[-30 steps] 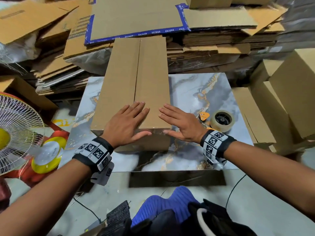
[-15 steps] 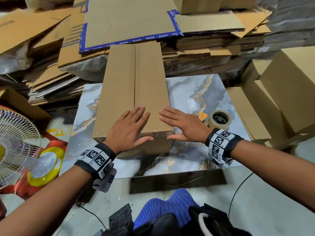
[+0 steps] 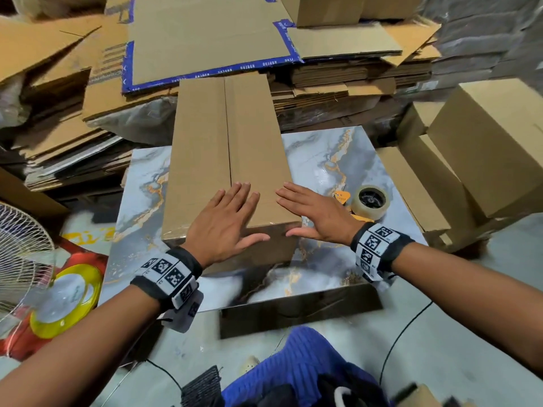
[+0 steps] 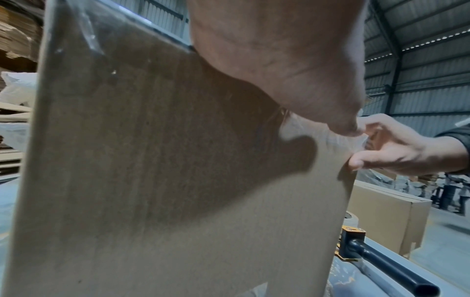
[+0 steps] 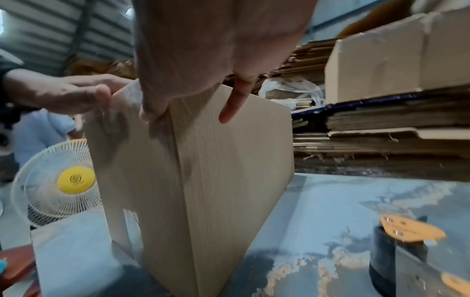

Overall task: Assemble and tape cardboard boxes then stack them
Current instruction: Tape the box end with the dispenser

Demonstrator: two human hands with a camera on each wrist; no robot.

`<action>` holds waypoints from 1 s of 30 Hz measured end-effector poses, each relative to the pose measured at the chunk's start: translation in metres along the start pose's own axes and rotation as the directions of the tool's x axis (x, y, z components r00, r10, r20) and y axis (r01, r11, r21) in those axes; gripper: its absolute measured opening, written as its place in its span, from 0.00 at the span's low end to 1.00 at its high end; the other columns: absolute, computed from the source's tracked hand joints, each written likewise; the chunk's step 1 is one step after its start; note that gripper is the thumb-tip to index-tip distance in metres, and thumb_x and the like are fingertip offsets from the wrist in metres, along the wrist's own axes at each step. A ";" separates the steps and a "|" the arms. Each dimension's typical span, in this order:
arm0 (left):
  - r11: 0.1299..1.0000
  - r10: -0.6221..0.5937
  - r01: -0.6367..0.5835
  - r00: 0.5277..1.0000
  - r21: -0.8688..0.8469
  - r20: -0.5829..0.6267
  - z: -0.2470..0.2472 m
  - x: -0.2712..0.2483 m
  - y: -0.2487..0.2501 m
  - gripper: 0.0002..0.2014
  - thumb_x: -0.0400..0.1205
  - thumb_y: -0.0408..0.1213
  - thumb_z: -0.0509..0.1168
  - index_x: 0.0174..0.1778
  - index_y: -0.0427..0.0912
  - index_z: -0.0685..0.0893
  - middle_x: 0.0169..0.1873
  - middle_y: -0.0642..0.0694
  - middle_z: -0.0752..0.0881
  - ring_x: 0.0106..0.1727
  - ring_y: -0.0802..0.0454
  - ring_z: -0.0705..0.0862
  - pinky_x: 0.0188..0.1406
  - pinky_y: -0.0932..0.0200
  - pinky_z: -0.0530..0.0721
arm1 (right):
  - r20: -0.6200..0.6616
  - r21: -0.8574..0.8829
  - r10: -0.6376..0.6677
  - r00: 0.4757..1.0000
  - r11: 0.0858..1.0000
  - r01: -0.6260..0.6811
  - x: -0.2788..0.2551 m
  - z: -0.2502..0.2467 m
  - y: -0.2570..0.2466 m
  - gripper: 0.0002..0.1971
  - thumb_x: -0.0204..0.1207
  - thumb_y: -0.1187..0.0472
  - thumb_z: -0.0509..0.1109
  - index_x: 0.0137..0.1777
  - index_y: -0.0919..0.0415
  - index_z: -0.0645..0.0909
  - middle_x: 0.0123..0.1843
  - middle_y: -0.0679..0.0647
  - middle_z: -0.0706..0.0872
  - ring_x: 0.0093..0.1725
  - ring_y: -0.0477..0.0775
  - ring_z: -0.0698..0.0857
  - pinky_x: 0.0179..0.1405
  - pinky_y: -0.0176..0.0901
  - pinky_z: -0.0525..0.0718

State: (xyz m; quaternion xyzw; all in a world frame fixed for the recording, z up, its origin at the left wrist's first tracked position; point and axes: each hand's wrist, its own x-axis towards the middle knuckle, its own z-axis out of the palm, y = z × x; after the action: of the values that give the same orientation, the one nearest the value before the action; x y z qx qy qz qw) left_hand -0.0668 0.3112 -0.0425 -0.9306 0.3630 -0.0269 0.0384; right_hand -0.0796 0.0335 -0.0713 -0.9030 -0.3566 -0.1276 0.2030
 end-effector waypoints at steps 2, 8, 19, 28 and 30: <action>1.000 0.006 -0.006 1.000 0.003 0.009 0.000 0.000 0.000 0.48 0.83 0.75 0.40 0.87 0.39 0.62 0.86 0.34 0.63 0.87 0.37 0.61 0.84 0.37 0.64 | 0.027 0.003 0.018 0.999 1.000 -0.018 -0.001 -0.003 -0.001 0.35 0.80 0.38 0.69 0.81 0.58 0.75 0.84 0.51 0.73 0.86 0.52 0.66 0.59 0.46 0.88; 0.998 0.050 -0.050 0.999 0.025 0.017 0.004 0.001 -0.005 0.53 0.80 0.79 0.42 0.88 0.37 0.61 0.86 0.32 0.62 0.87 0.35 0.62 0.83 0.35 0.65 | -0.046 -0.027 0.111 0.993 0.993 -0.112 0.002 0.002 -0.013 0.32 0.85 0.36 0.58 0.78 0.56 0.80 0.81 0.49 0.78 0.84 0.48 0.69 0.60 0.34 0.81; 0.964 0.267 -0.265 0.962 -0.034 0.064 0.002 -0.001 -0.040 0.52 0.81 0.78 0.42 0.90 0.41 0.43 0.89 0.40 0.44 0.90 0.44 0.42 0.88 0.39 0.50 | -0.187 -0.165 0.187 0.964 0.962 -0.219 0.017 0.006 -0.037 0.35 0.75 0.30 0.64 0.63 0.59 0.89 0.69 0.52 0.88 0.74 0.54 0.82 0.56 0.52 0.91; 0.982 0.190 -0.190 0.981 -0.003 0.044 0.004 -0.003 -0.034 0.54 0.80 0.79 0.40 0.90 0.37 0.49 0.89 0.35 0.48 0.90 0.39 0.48 0.87 0.39 0.51 | -0.194 -0.197 0.206 0.959 0.950 -0.244 0.021 0.021 -0.038 0.47 0.63 0.18 0.64 0.58 0.64 0.82 0.67 0.55 0.83 0.69 0.56 0.79 0.41 0.50 0.88; 0.983 0.186 -0.186 0.981 0.003 0.055 0.006 -0.003 -0.035 0.55 0.79 0.79 0.39 0.90 0.37 0.48 0.89 0.35 0.47 0.90 0.39 0.47 0.87 0.40 0.50 | -0.190 -0.161 0.258 0.947 0.944 -0.289 0.023 0.022 -0.043 0.43 0.70 0.21 0.61 0.58 0.64 0.81 0.67 0.56 0.82 0.67 0.57 0.78 0.39 0.52 0.88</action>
State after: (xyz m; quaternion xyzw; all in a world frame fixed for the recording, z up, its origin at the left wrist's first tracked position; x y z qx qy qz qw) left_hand -0.0445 0.3390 -0.0455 -0.8928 0.4471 0.0009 0.0542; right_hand -0.0911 0.0857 -0.0701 -0.9450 -0.1955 -0.2058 0.1624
